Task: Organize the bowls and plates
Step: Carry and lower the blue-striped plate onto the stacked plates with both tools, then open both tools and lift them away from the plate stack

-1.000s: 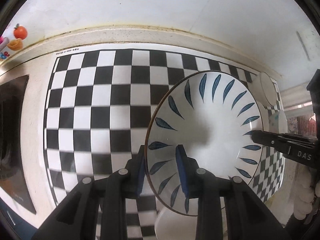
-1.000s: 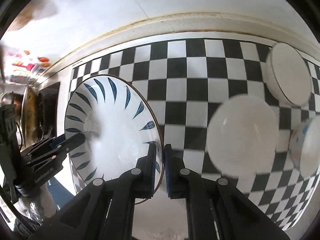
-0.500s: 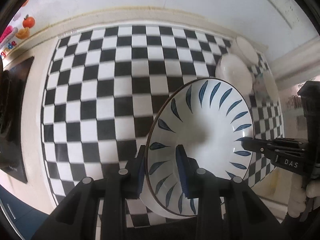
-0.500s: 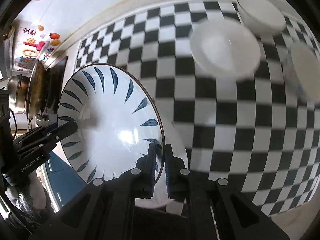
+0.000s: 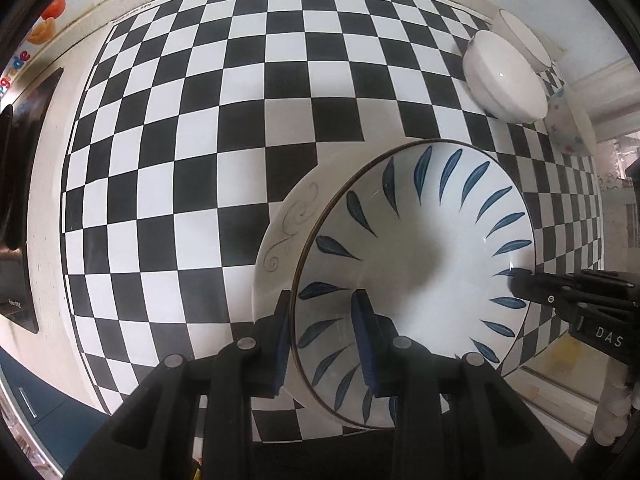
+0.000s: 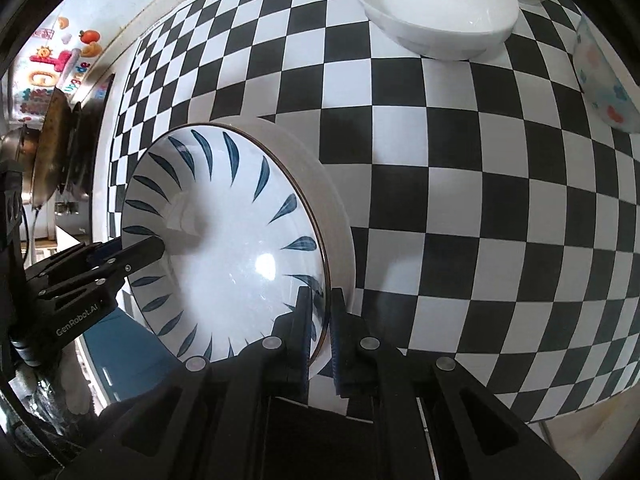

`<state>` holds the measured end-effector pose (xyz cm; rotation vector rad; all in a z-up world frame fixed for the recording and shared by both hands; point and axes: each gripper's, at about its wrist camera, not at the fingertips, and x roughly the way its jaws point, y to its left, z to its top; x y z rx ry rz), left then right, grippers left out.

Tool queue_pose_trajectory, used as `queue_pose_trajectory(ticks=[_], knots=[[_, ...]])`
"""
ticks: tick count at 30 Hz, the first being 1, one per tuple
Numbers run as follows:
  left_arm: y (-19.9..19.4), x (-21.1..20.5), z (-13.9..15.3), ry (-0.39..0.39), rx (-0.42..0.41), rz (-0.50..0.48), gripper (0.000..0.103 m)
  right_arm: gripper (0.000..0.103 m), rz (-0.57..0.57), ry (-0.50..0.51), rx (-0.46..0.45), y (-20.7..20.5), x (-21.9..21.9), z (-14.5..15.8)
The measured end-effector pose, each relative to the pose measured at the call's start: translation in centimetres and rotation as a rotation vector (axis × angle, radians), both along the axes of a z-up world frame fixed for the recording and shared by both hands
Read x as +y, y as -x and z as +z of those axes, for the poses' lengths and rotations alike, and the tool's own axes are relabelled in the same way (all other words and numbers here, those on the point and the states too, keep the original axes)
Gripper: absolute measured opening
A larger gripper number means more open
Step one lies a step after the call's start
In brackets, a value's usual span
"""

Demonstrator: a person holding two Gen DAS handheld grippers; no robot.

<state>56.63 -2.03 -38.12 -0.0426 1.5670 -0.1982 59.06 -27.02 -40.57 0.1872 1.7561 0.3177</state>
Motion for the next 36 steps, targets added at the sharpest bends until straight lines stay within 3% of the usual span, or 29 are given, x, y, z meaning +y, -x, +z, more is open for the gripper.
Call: queue_pose_trajectory(ticks=[20,33,36], knots=[[-0.8,-1.2,-2.2,-0.042,0.04,0.039,0.027,0.01,0.064,0.089,-0.01,0.2,2.8,-0.8],[-0.9,-1.7,-1.7,-0.095,0.022,0.058,0.027,0.012,0.063,0.16,-0.042,0.4,4.0,0.4],[-1.0,-1.8,-0.9,-0.097,0.003,0.067,0.027,0.017,0.064,0.165,-0.06,0.7,4.5,1.1]])
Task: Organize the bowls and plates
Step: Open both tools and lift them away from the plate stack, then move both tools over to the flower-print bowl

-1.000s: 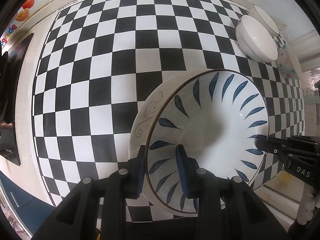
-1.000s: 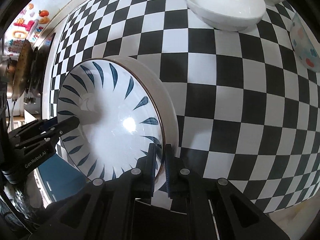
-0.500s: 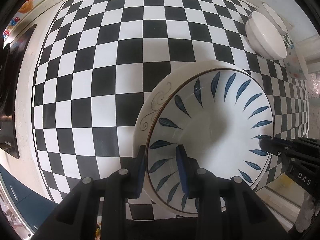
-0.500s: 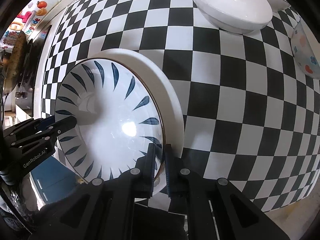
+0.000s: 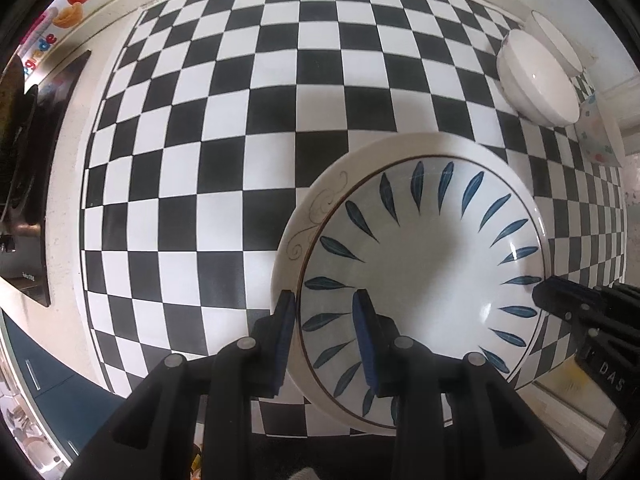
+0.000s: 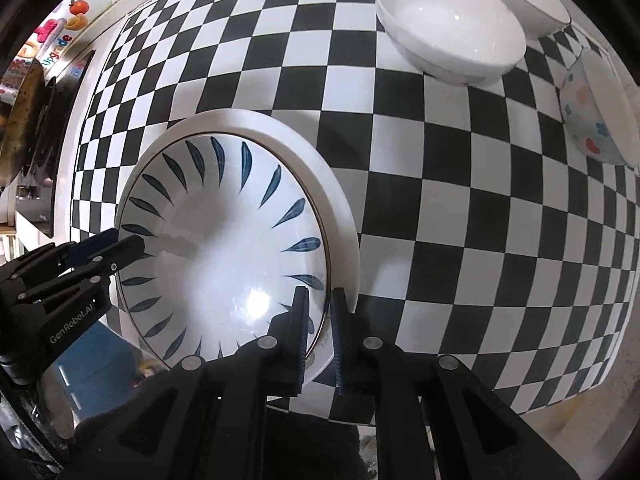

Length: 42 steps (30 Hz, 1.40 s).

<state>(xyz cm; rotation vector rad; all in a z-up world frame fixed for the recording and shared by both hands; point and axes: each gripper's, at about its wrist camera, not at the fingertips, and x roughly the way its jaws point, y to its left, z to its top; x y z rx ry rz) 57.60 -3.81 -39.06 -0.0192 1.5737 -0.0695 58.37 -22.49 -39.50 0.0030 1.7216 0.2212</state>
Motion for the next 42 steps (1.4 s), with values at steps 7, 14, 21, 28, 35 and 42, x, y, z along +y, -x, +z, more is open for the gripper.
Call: queue_pose_trajectory(ticks=[7,14,21,28,35,42], knots=[[1.7,0.1,3.3,-0.027,-0.084,0.019,0.035,0.06,-0.025,0.011,-0.071,1.1,0.2,2.4],[3.2,-0.9,8.7,-0.02,-0.143,0.012,0.035,0.06,-0.052,0.025,-0.168,3.1,0.0,7.6],[6.2,-1.4,14.6,0.017,-0.196,-0.011,0.035,0.06,-0.055,0.004,-0.259,5.8,-0.5,14.5],[9.0,-1.9,18.4,0.016,-0.258,-0.01,0.035,0.06,-0.049,-0.022,-0.333,9.1,-1.3,19.8],[11.6,-2.6,21.5,0.021,-0.323,-0.002,0.035,0.06,-0.046,-0.051,-0.399,11.2,-2.2,24.2],[13.4,-3.4,22.7,0.007,-0.335,-0.001,0.035,0.06,-0.019,-0.053,-0.439,12.3,-2.9,26.4]])
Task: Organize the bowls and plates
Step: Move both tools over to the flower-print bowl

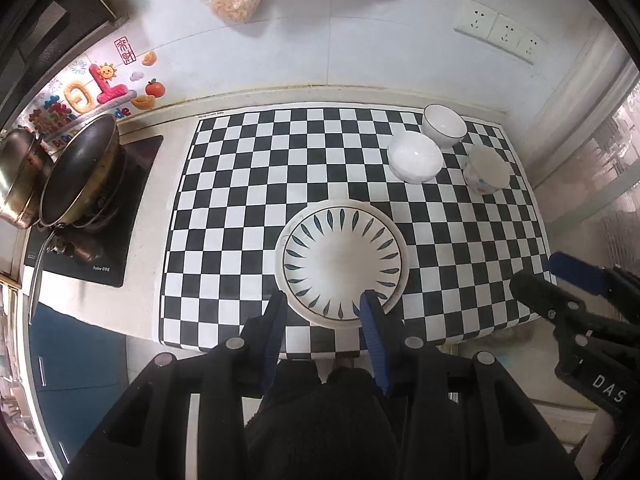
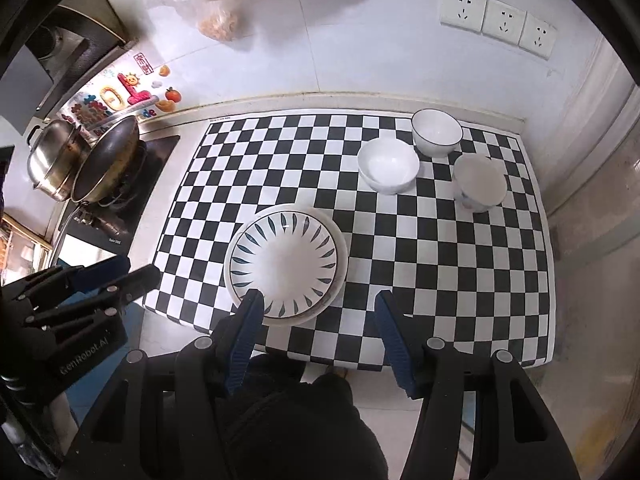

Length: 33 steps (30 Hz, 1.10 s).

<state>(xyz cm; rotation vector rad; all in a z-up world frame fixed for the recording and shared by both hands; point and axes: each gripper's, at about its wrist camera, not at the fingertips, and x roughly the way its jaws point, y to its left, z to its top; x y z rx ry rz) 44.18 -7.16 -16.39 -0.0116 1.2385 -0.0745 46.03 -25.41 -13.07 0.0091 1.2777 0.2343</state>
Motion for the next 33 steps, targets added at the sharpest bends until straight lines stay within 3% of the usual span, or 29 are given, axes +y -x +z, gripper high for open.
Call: queue_pose_trajectory(ticks=[10,13,19,20,21,23,29,33], knots=[[0.2,-0.4,0.0,0.012,-0.002,0.008,0.035,0.061,-0.034,-0.039,0.023,-0.2,-1.3,-0.9],[-1.3,-0.1,-0.2,0.015,-0.029,0.019,0.035,0.073,-0.08,-0.066,0.013,-1.1,-2.1,-1.7],[-7.1,0.1,-1.3,0.032,-0.082,-0.001,0.036,0.076,-0.213,-0.072,0.005,-4.5,-4.6,-3.4],[-8.5,-0.1,-1.8,0.032,-0.083,-0.011,0.038,0.079,-0.237,-0.081,0.001,-5.2,-5.1,-3.8],[-9.8,-0.2,-2.3,0.043,-0.074,-0.022,0.038,0.088,-0.263,-0.082,-0.001,-6.0,-5.7,-4.2],[-12.1,-0.7,-3.3,0.068,-0.069,-0.04,0.038,0.092,-0.301,-0.087,-0.006,-7.6,-6.8,-5.2],[-20.3,-4.4,-8.3,0.163,0.061,-0.19,0.038,0.092,-0.441,-0.111,0.075,-13.7,-10.3,-10.6],[-24.5,-7.0,-11.6,0.195,0.122,-0.252,0.038,0.092,-0.486,-0.141,0.149,-18.4,-12.4,-16.2]])
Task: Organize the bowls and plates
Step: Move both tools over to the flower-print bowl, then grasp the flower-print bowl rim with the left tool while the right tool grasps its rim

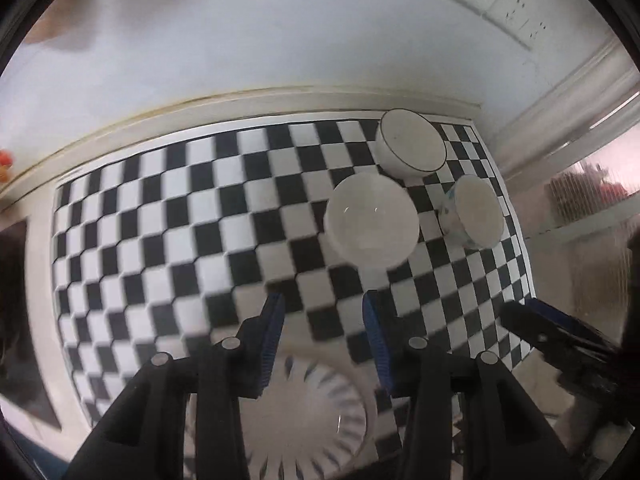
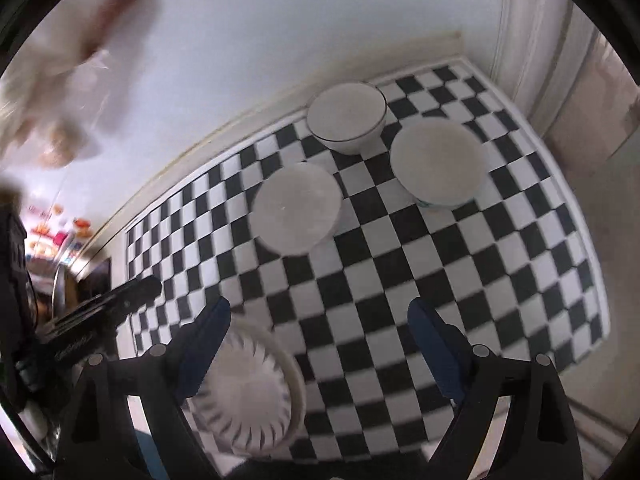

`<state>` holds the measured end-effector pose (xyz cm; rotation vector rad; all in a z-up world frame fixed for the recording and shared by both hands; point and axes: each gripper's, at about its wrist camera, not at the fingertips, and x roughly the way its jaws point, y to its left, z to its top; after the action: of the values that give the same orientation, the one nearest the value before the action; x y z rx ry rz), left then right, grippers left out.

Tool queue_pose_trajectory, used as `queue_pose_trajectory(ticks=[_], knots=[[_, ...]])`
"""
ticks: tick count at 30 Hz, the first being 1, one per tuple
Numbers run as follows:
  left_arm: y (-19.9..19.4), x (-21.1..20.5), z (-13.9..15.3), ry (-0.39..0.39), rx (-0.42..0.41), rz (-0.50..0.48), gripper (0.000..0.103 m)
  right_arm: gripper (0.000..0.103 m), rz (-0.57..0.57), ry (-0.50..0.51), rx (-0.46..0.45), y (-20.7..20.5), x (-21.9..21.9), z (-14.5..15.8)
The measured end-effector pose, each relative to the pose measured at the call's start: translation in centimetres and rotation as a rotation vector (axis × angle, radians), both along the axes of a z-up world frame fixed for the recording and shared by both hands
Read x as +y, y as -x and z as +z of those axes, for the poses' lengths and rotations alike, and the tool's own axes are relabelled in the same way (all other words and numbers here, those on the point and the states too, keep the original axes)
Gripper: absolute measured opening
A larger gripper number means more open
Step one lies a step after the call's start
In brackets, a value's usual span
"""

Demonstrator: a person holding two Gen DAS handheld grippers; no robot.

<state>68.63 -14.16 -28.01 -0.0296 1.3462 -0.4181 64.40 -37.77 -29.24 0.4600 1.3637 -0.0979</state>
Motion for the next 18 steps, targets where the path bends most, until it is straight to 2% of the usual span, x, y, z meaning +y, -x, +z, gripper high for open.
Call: queue_pose_trajectory(ticks=[6,8,11,13,16,18], knots=[[-5.5,-3.8,-5.3,-0.034,0.071,-0.046,0.038,0.09,-0.003,-0.034,0.114,-5.4,-1.5,-7.4],[-7.1,-4.7,-7.1,-0.047,0.114,-0.038,0.038,0.084,0.01,-0.043,0.152,-7.1,-1.7,-9.7],[-8.3,-5.8,-8.9,-0.085,0.135,-0.048,0.038,0.071,0.035,-0.059,0.187,-8.9,-1.8,-12.0],[-9.1,-6.7,-10.0,-0.101,0.149,-0.071,0.038,0.057,0.057,-0.058,0.212,-10.0,-1.7,-13.3],[-9.9,-7.5,-11.7,-0.127,0.174,-0.09,0.037,0.042,0.091,-0.061,0.227,-11.2,-1.5,-14.6],[-10.2,-7.9,-12.6,-0.133,0.197,-0.094,0.031,0.04,0.113,-0.058,0.227,-11.9,-1.1,-15.1]])
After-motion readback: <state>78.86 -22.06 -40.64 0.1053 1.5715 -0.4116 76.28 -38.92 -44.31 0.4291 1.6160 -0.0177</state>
